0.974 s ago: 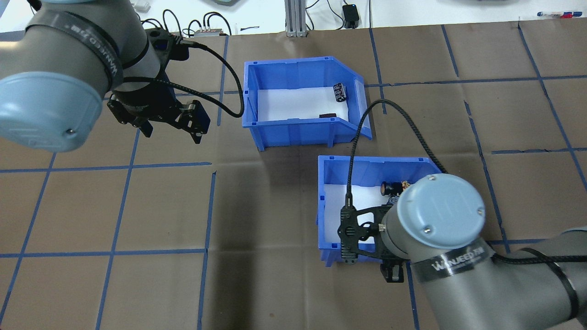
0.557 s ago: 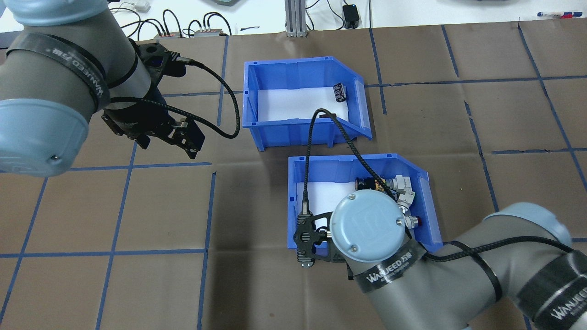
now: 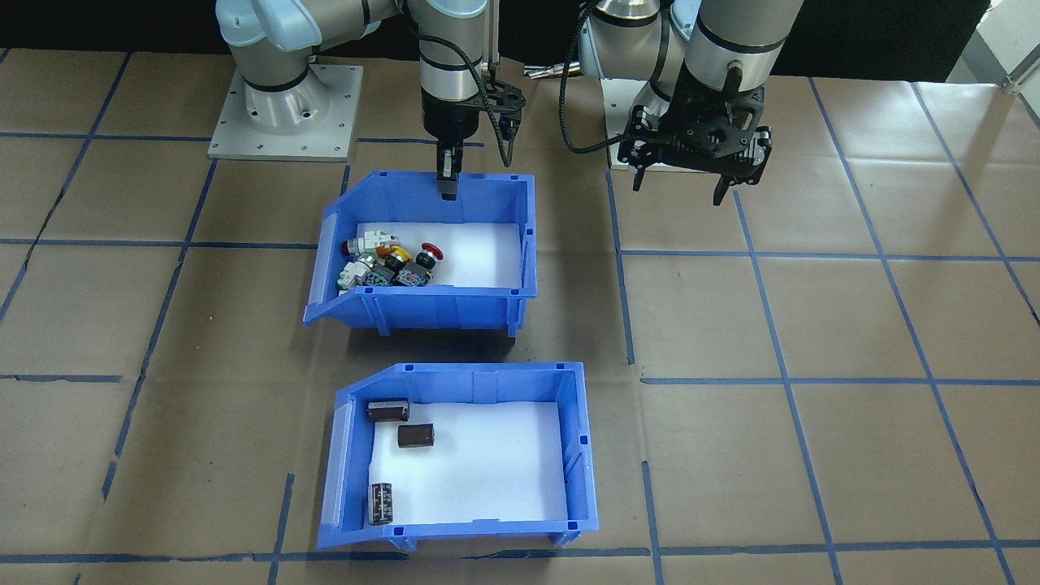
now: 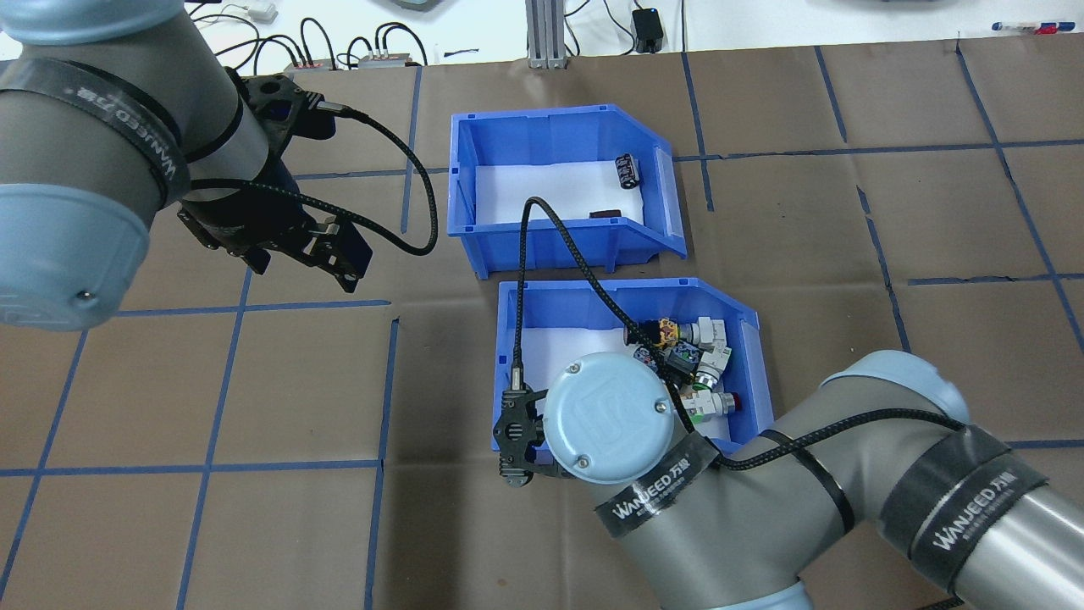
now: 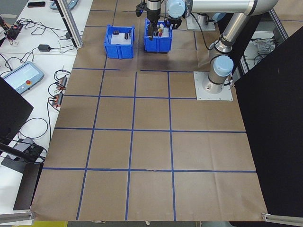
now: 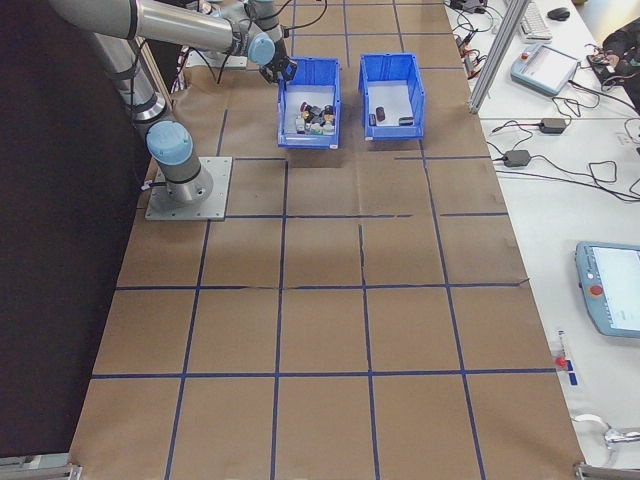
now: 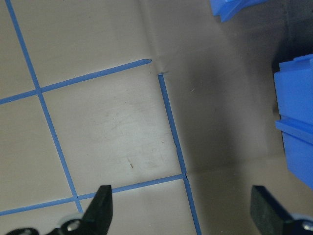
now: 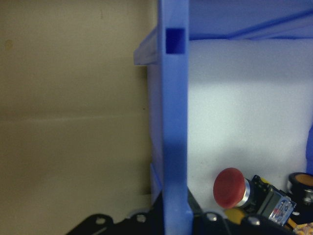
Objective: Place battery box in front
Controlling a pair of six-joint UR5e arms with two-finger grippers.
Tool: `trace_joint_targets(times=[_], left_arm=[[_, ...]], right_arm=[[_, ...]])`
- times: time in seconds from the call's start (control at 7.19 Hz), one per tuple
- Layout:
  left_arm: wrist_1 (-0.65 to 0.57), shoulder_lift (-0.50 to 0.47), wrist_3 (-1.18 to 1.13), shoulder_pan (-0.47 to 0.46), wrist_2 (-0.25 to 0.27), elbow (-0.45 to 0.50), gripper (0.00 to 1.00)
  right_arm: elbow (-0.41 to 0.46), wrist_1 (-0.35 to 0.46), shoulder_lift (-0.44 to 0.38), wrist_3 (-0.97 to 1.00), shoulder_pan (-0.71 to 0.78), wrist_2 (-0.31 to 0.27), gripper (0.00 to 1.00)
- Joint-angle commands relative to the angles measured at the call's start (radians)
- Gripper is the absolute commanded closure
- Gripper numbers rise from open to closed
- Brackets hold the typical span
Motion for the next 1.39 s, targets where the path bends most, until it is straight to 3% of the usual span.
trace_joint_targets(times=[0.0,0.56,0.7,0.83,0.97,1.25], left_arm=[[0.0,0.0,0.0,-0.001,0.002,-0.006,0.0],[-0.012,0.014,-0.009,-0.003,0.003,0.004,0.0],[-0.065,0.034,-0.012,-0.001,0.019,0.02,0.0],[-0.122,0.039,-0.037,0.003,0.087,0.003,0.0],[-0.118,-0.007,-0.055,-0.001,0.095,-0.006,0.0],[-0.124,-0.032,-0.04,-0.004,0.031,0.015,0.0]], right_arm=[[0.0,-0.026,0.016,-0.007,0.005,0.001,1.0],[0.005,-0.021,0.019,-0.01,0.005,-0.004,0.85],[0.006,-0.023,0.021,-0.001,0.005,-0.003,0.39],[0.005,-0.014,0.021,-0.001,0.003,-0.006,0.0],[0.003,-0.01,0.015,-0.001,0.0,-0.007,0.0],[-0.011,-0.01,-0.049,0.001,-0.038,-0.044,0.0]])
